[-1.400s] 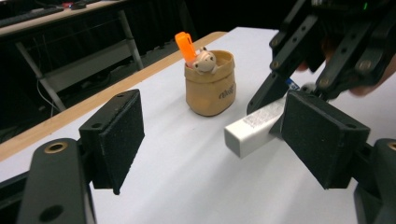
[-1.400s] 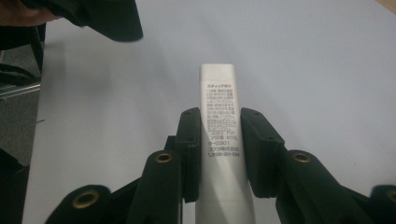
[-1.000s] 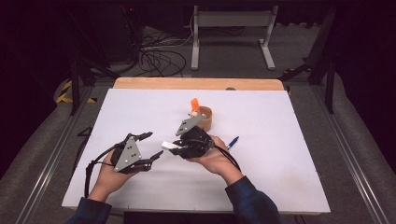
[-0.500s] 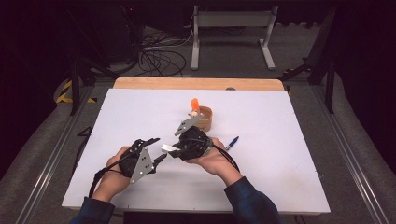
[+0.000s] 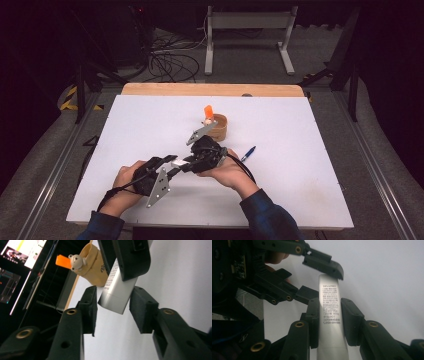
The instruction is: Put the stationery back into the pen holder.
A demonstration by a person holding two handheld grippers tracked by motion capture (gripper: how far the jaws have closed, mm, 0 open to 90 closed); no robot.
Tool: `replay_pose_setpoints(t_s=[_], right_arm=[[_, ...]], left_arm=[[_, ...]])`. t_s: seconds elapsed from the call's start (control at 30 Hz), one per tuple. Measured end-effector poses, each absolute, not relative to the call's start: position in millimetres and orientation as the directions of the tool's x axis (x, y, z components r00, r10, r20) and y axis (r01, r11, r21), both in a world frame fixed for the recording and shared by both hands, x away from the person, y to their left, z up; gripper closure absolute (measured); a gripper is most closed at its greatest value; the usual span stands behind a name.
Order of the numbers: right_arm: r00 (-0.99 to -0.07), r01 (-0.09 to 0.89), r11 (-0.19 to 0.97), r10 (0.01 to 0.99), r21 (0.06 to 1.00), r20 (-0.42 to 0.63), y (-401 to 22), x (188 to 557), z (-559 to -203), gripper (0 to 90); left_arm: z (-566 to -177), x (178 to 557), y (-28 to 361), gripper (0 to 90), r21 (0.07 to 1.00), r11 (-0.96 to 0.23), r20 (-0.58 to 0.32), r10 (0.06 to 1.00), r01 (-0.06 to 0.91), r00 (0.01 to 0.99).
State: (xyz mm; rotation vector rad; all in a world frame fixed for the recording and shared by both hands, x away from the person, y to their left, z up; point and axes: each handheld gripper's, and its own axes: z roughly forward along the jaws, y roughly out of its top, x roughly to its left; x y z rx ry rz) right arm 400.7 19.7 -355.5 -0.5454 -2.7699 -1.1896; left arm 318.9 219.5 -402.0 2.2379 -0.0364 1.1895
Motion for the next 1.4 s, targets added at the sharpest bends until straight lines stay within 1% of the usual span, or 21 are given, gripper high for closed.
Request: replay_pose_setpoints(t_s=[0.13, 0.23, 0.37, 0.5, 0.53, 0.63, 0.73, 0.77, 0.9, 1.0, 1.07, 1.1, 1.2, 1.4], right_arm=[[-0.932, 0.358, 0.635, 0.285, 0.684, 0.223, 19.1, 401.6, -355.9, 70.3], [-0.926, 0.374, 0.623, 0.291, 0.687, 0.241, 18.2, 402.2, -355.5, 70.1], [-0.921, 0.388, 0.609, 0.29, 0.691, 0.262, 16.0, 403.3, -354.0, 69.9], [-0.921, 0.388, 0.584, 0.279, 0.713, 0.272, 13.0, 404.7, -351.6, 68.2], [-0.922, 0.385, 0.58, 0.277, 0.718, 0.271, 12.5, 404.7, -351.2, 67.1], [-0.931, 0.359, 0.567, 0.275, 0.742, 0.24, 11.3, 403.0, -349.2, 55.6], [-0.937, 0.342, 0.549, 0.265, 0.763, 0.229, 9.9, 401.0, -347.5, 51.3], [-0.939, 0.334, 0.542, 0.265, 0.771, 0.221, 8.6, 399.8, -346.7, 48.4], [-0.943, 0.312, 0.503, 0.269, 0.806, 0.198, 2.1, 396.7, -345.9, 42.5], [-0.944, 0.286, 0.471, 0.287, 0.834, 0.162, -6.9, 393.5, -346.2, 39.8], [-0.941, 0.282, 0.443, 0.299, 0.851, 0.156, -12.9, 392.0, -346.3, 37.8], [-0.942, 0.273, 0.424, 0.302, 0.864, 0.15, -16.6, 390.4, -346.5, 37.6], [-0.943, 0.252, 0.381, 0.303, 0.889, 0.138, -27.3, 385.0, -347.8, 37.0], [-0.939, 0.215, 0.31, 0.325, 0.926, 0.11, -46.3, 378.8, -355.8, 36.6]], left_arm=[[-403.7, 318.5, 219.9, 62.7, 0.481, -0.821, 0.772, 0.231, -0.308, 0.592], [-404.2, 318.2, 219.4, 65.5, 0.447, -0.836, 0.787, 0.198, -0.319, 0.584], [-403.9, 317.8, 219.1, 68.2, 0.45, -0.837, 0.776, 0.195, -0.31, 0.6], [-403.3, 319.2, 220.3, 70.6, 0.527, -0.802, 0.723, 0.247, -0.282, 0.646], [-403.0, 320.3, 220.6, 70.7, 0.561, -0.782, 0.699, 0.272, -0.271, 0.662], [-401.5, 322.7, 222.8, 70.9, 0.595, -0.765, 0.665, 0.298, -0.245, 0.685], [-401.1, 324.6, 224.4, 70.9, 0.635, -0.74, 0.621, 0.319, -0.22, 0.716], [-401.3, 325.5, 224.8, 70.9, 0.659, -0.723, 0.599, 0.335, -0.209, 0.728], [-401.0, 330.2, 226.5, 70.9, 0.734, -0.66, 0.512, 0.388, -0.157, 0.766], [-402.0, 332.6, 226.5, 71.0, 0.782, -0.612, 0.442, 0.412, -0.117, 0.797], [-401.9, 333.6, 226.0, 71.0, 0.802, -0.588, 0.414, 0.423, -0.103, 0.806], [-401.8, 334.3, 225.6, 71.0, 0.825, -0.558, 0.378, 0.43, -0.088, 0.82], [-400.7, 335.3, 224.6, 71.0, 0.863, -0.502, 0.314, 0.443, -0.058, 0.84], [-402.2, 336.9, 218.6, 71.1, 0.898, -0.439, 0.235, 0.443, -0.02, 0.865]])
